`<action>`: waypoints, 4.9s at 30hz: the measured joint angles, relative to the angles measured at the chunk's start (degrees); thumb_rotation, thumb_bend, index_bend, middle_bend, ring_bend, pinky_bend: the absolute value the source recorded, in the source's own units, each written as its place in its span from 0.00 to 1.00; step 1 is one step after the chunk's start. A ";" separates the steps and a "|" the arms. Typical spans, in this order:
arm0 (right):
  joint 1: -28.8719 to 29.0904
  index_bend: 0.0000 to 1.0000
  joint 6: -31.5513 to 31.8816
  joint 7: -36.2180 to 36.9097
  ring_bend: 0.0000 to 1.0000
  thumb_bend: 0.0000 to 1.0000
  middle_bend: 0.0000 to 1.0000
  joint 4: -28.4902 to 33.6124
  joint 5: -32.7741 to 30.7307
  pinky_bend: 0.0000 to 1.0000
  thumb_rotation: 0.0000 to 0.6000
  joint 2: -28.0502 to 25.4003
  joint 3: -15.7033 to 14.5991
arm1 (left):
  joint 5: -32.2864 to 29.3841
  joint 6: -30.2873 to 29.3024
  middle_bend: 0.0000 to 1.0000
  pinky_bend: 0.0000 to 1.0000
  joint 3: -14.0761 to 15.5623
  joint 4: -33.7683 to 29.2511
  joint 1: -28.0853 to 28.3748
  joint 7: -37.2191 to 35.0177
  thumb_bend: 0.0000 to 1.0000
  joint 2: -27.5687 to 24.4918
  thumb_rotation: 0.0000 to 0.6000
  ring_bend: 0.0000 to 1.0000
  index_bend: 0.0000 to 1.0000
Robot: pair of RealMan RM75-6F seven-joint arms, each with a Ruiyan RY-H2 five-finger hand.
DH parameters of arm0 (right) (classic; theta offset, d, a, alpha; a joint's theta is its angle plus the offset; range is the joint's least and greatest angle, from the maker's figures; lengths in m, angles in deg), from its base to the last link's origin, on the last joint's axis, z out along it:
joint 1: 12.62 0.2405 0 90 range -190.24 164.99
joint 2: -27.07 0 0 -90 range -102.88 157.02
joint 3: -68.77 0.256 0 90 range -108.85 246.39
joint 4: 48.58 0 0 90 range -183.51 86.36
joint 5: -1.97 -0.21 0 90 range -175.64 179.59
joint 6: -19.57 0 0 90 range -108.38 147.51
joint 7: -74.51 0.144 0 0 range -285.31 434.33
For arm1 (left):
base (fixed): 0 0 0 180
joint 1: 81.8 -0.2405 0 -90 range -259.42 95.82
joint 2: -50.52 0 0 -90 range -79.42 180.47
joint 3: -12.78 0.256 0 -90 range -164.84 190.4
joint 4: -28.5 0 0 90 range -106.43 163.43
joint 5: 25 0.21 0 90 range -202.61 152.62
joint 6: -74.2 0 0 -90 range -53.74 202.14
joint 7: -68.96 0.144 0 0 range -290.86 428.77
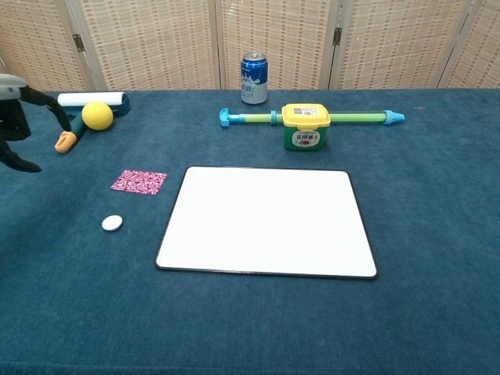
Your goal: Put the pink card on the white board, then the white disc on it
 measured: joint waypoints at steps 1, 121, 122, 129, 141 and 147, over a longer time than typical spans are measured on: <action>0.03 0.00 -0.08 0.30 0.00 0.32 0.00 -0.02 0.05 0.00 1.00 -0.13 -0.04 | -1.84 0.56 1.00 1.00 -0.05 0.34 1.28 1.50 0.23 0.58 1.00 1.00 0.33; -0.14 0.00 2.38 13.25 0.00 0.32 0.00 -2.19 6.71 0.00 1.00 -4.35 -3.00 | -19.75 -2.64 1.00 1.00 2.33 11.01 20.17 10.00 0.23 19.20 1.00 1.00 0.42; -0.21 0.00 2.63 14.12 0.00 0.32 0.00 -2.37 6.91 0.00 1.00 -4.57 -3.06 | -20.74 -3.99 1.00 1.00 2.24 9.96 20.75 11.32 0.23 19.90 1.00 1.00 0.42; -2.89 0.00 8.97 26.05 0.00 0.32 0.00 -5.45 6.59 0.00 1.00 -6.46 -2.55 | -23.95 -10.07 1.00 1.00 1.24 8.02 23.29 15.73 0.23 26.66 1.00 1.00 0.42; -7.22 0.00 14.95 40.37 0.00 0.32 0.00 -13.26 3.87 0.00 1.00 -7.27 -0.76 | -25.83 -7.15 1.00 1.00 -0.78 16.51 26.97 18.16 0.23 36.13 1.00 1.00 0.42; -7.12 0.00 14.47 40.23 0.00 0.32 0.00 -13.27 3.98 0.00 1.00 -7.35 -0.57 | -25.94 -5.88 1.00 1.00 -1.65 18.27 27.15 17.77 0.23 36.90 1.00 1.00 0.33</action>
